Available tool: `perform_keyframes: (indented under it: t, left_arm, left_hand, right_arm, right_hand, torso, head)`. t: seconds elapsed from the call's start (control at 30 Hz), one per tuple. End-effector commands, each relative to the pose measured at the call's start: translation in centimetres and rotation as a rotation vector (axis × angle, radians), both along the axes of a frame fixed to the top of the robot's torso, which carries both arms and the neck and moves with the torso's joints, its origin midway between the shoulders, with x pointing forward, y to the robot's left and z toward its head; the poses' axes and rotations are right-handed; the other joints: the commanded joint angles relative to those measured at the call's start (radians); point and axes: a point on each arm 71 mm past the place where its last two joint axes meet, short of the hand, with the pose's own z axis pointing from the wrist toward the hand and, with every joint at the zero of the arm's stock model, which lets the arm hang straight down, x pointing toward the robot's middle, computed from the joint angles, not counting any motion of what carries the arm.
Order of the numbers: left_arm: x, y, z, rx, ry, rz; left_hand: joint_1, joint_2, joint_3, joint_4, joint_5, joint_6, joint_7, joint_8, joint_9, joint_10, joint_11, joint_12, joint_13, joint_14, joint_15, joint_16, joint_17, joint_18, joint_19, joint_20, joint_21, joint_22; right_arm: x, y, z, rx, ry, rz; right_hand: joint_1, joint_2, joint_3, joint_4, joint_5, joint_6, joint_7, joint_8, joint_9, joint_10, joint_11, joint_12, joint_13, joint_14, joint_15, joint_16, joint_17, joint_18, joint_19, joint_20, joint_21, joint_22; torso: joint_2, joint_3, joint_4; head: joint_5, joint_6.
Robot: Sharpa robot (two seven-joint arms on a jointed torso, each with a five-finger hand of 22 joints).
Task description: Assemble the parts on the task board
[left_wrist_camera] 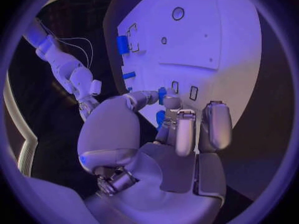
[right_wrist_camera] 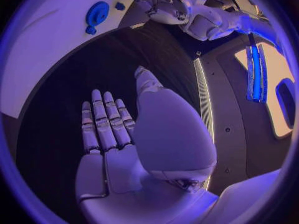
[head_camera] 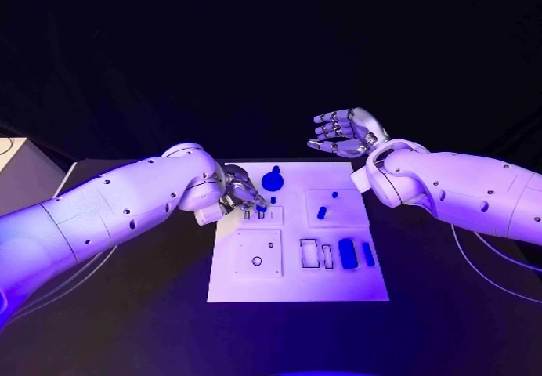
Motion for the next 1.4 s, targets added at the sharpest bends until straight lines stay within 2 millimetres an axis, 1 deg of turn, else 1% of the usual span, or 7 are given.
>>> perform_keyframes:
  t: [0.03, 0.3, 0.43, 0.9, 1.17, 1.27, 1.4]
  left_arm:
    - [0.1, -0.1, 0.2, -0.003, -0.035, 0.006]
    - [-0.1, -0.2, 0.3, 0.085, -0.093, -0.043]
    - [-0.1, -0.3, 0.3, 0.110, -0.105, -0.057]
    - [-0.3, -1.1, 0.0, 0.167, -0.138, -0.092]
    - [-0.4, -1.4, -0.3, 0.182, -0.133, -0.105]
    - [-0.4, -1.5, -0.5, 0.186, -0.131, -0.108]
    - [-0.5, -1.5, -0.7, 0.189, -0.128, -0.109]
  left_hand:
    - [-0.016, -0.003, 0.165, -0.178, 0.014, 0.034, -0.022, 0.012, 0.063, 0.031, -0.009, 0.023, 0.030, 0.096, -0.011, 0.012, 0.241, -0.009, 0.008, -0.006, 0.008, 0.010]
    - [-0.029, -0.010, 0.153, -0.179, 0.038, 0.056, -0.038, 0.025, 0.076, 0.079, -0.024, 0.056, 0.073, 0.104, -0.024, 0.024, 0.263, -0.013, 0.021, -0.016, 0.014, 0.025]
    - [-0.035, -0.012, 0.149, -0.178, 0.063, 0.064, -0.043, 0.028, 0.079, 0.093, -0.029, 0.064, 0.086, 0.104, -0.029, 0.024, 0.263, -0.013, 0.023, -0.021, 0.014, 0.025]
    - [-0.036, -0.012, 0.147, -0.179, 0.078, 0.069, -0.046, 0.030, 0.082, 0.102, -0.032, 0.069, 0.094, 0.104, -0.032, 0.024, 0.263, -0.014, 0.028, -0.024, 0.016, 0.031]
    - [-0.035, -0.011, 0.148, -0.179, 0.082, 0.070, -0.047, 0.030, 0.082, 0.101, -0.033, 0.068, 0.091, 0.104, -0.032, 0.024, 0.263, -0.014, 0.029, -0.025, 0.016, 0.032]
    - [-0.035, -0.011, 0.148, -0.180, 0.084, 0.070, -0.047, 0.030, 0.082, 0.101, -0.033, 0.067, 0.091, 0.104, -0.033, 0.024, 0.263, -0.015, 0.029, -0.025, 0.016, 0.033]
    - [-0.035, -0.011, 0.148, -0.180, 0.084, 0.070, -0.047, 0.030, 0.082, 0.101, -0.033, 0.067, 0.091, 0.104, -0.033, 0.024, 0.263, -0.015, 0.029, -0.025, 0.016, 0.033]
  right_arm:
    - [-0.1, 0.1, 0.0, -0.002, -0.001, 0.018]
    - [-0.1, 0.1, 0.0, -0.002, 0.000, 0.017]
    - [-0.1, 0.1, 0.0, -0.002, 0.000, 0.016]
    - [-0.1, 0.2, -0.1, -0.002, 0.001, 0.017]
    - [-0.1, 0.2, -0.1, -0.002, 0.002, 0.018]
    - [-0.1, 0.2, -0.1, -0.002, 0.003, 0.018]
    - [-0.1, 0.2, -0.2, -0.002, 0.005, 0.018]
  right_hand:
    - [-0.004, 0.008, 0.006, 0.001, 0.006, 0.006, 0.096, 0.004, -0.002, 0.008, -0.001, -0.004, 0.000, -0.007, 0.000, -0.005, -0.001, -0.009, -0.007, 0.000, -0.007, -0.001]
    - [-0.004, 0.007, 0.007, 0.001, 0.008, 0.007, 0.096, 0.004, -0.002, 0.008, -0.001, -0.004, 0.000, -0.008, 0.000, -0.005, -0.002, -0.009, -0.009, 0.000, -0.007, -0.002]
    - [-0.005, 0.007, 0.007, 0.001, 0.010, 0.006, 0.096, 0.004, -0.002, 0.008, -0.001, -0.004, 0.000, -0.009, 0.000, -0.005, -0.002, -0.009, -0.010, 0.000, -0.006, -0.002]
    - [-0.005, 0.007, 0.007, 0.001, 0.010, 0.006, 0.096, 0.004, -0.002, 0.008, -0.001, -0.004, 0.000, -0.009, 0.000, -0.005, -0.002, -0.009, -0.010, 0.000, -0.006, -0.002]
    - [-0.005, 0.007, 0.007, 0.001, 0.010, 0.006, 0.096, 0.004, -0.002, 0.008, -0.001, -0.004, 0.000, -0.009, 0.000, -0.005, -0.002, -0.009, -0.010, 0.000, -0.006, -0.002]
    - [-0.006, 0.007, 0.007, 0.001, 0.013, 0.007, 0.096, 0.004, -0.003, 0.008, -0.001, -0.004, 0.000, -0.010, 0.000, -0.004, -0.003, -0.010, -0.010, 0.000, -0.006, -0.002]
    - [-0.006, 0.007, 0.007, 0.001, 0.013, 0.007, 0.096, 0.004, -0.003, 0.008, -0.001, -0.004, 0.000, -0.010, 0.000, -0.004, -0.003, -0.010, -0.010, 0.000, -0.006, -0.002]
  torso:
    - [0.001, -0.0004, 0.0000]
    - [0.001, -0.0003, -0.0006]
    - [0.000, -0.0001, -0.0001]
    - [0.001, -0.0005, -0.0007]
    - [0.001, 0.0000, -0.0013]
    - [0.002, -0.0008, -0.0016]
    - [0.002, -0.0010, -0.0013]
  head:
    - [0.000, -0.001]
    - [0.001, -0.008]
    - [0.002, -0.011]
    - [0.006, -0.015]
    - [0.005, -0.015]
    - [0.005, -0.015]
    - [0.004, -0.019]
